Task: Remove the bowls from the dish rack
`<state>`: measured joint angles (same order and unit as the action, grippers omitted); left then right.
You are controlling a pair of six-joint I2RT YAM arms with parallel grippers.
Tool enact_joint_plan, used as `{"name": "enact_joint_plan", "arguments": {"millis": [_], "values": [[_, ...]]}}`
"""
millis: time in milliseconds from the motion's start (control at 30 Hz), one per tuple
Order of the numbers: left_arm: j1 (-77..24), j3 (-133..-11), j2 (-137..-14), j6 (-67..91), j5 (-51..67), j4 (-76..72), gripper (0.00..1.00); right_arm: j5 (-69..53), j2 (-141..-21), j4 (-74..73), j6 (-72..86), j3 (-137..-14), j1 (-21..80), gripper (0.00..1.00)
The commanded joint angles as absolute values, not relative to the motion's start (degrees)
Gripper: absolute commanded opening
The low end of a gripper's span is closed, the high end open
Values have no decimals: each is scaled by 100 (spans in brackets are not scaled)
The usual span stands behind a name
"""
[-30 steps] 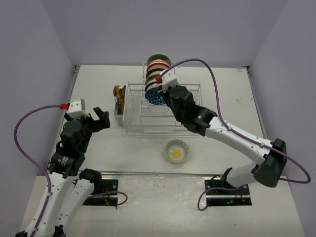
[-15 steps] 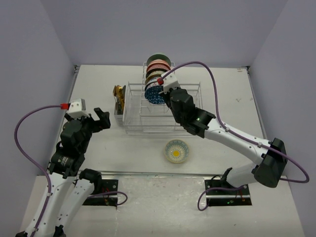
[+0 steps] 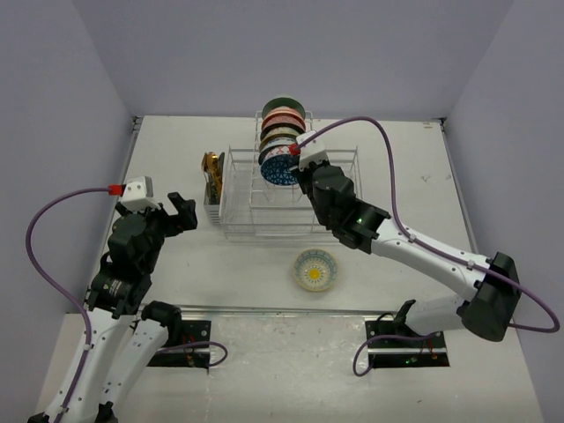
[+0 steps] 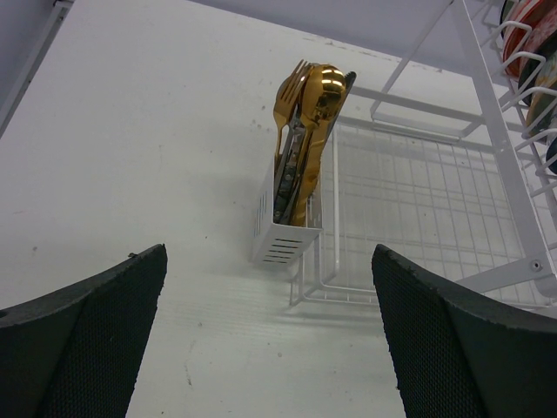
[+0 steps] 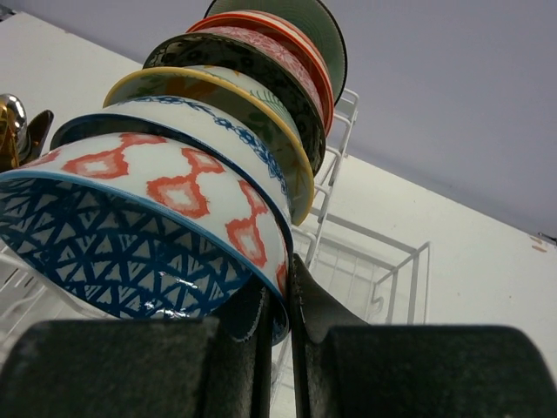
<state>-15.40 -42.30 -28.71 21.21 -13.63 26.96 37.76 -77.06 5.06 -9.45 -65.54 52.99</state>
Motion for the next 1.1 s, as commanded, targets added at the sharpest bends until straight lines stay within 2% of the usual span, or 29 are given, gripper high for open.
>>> {"name": "enact_joint_plan", "arguments": {"millis": [0, 533, 1067], "values": [[-1485, -4219, -2848, 1934, -1266, 2417, 100, 3709, -7260, 1273, -817, -6539, 5405, 0], [-1485, -4219, -2839, 1925, -1274, 2417, 100, 3489, -7075, 827, -615, -6829, 5405, 0], [-1485, -4219, -2857, 1925, -1274, 2426, 100, 2892, -6452, -350, 307, -7110, 5396, 0]]}}
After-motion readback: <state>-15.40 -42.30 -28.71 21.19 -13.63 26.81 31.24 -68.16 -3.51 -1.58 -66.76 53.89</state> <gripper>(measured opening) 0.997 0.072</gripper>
